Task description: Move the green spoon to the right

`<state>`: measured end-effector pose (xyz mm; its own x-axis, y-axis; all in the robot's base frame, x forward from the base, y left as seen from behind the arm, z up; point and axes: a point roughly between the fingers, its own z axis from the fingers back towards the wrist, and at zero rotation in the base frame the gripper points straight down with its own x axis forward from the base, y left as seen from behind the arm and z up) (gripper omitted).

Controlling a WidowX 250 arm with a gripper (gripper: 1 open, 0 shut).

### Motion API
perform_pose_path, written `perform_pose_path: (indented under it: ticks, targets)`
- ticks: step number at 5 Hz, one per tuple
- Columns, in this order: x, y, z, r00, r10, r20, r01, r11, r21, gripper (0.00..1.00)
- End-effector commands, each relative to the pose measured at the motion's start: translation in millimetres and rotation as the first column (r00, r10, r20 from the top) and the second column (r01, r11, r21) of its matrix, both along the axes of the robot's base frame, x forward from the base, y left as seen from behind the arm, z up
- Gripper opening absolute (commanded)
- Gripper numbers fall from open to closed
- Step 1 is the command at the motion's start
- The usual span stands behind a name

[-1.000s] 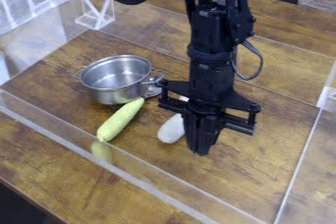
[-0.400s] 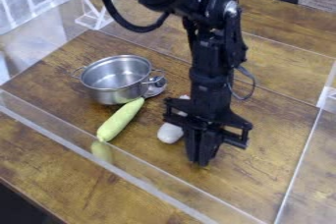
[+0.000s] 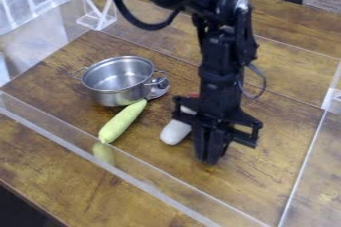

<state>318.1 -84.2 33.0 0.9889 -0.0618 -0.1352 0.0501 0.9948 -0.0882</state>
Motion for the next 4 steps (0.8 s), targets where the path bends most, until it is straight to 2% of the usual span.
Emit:
perform_pose_path:
  ticks: [1, 2, 3, 4]
  targets:
    - [14.3, -6, 20.5, 0.991, -0.109, 0.076, 0.110, 0.994, -0.007, 1.00]
    - [11.5, -13, 29.6, 0.986, -0.121, 0.112, 0.122, 0.993, -0.002, 1.00]
    - [8.6, -20, 27.2, 0.984, -0.134, 0.120, 0.134, 0.991, 0.002, 0.00]
    - [6.9, -20, 33.1, 0.985, -0.121, 0.125, 0.121, 0.993, 0.006, 1.00]
